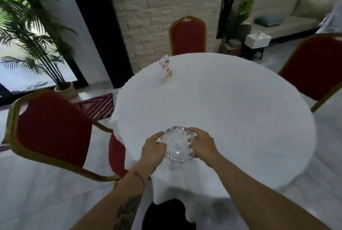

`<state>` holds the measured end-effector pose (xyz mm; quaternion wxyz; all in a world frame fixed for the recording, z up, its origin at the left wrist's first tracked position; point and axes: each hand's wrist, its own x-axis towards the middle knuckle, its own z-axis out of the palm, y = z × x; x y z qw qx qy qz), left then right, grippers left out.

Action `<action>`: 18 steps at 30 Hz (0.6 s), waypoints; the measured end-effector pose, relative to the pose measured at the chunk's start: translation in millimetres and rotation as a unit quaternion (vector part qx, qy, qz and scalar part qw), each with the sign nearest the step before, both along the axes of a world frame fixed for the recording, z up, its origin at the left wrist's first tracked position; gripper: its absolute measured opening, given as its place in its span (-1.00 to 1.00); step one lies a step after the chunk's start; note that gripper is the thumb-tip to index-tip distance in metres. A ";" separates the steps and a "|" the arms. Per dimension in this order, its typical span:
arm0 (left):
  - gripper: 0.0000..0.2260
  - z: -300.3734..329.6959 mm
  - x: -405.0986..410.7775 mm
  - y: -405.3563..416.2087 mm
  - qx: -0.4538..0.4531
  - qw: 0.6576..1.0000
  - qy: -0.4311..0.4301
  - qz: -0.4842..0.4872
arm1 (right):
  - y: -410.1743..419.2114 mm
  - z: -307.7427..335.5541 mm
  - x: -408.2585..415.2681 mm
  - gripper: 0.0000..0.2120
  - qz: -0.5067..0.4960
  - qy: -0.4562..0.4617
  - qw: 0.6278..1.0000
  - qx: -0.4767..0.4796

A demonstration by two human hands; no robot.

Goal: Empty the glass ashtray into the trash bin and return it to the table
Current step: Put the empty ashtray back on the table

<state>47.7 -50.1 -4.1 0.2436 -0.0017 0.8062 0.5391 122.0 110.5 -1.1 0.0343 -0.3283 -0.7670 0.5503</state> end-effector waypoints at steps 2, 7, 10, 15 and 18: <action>-0.54 -11.0 -10.8 26.0 -0.004 1.000 -0.013 0.010 | 23.5 -9.2 -11.3 -0.52 0.006 -0.014 1.000 0.022; -0.54 -32.9 -28.9 81.0 -0.025 0.998 -0.045 0.028 | 74.5 -30.1 -33.8 -0.53 0.028 -0.034 0.997 0.070; -0.56 -41.4 -37.7 105.3 -0.039 0.997 -0.040 0.045 | 100.9 -40.3 -46.4 -0.52 0.048 -0.055 0.992 0.106; -0.54 -53.9 -44.9 126.4 -0.067 0.996 -0.037 0.046 | 123.4 -50.7 -61.0 -0.51 0.074 -0.080 0.986 0.127; -0.56 -59.8 -47.3 130.1 -0.078 0.996 -0.030 0.041 | 128.0 -55.5 -64.0 -0.49 0.081 -0.087 0.984 0.136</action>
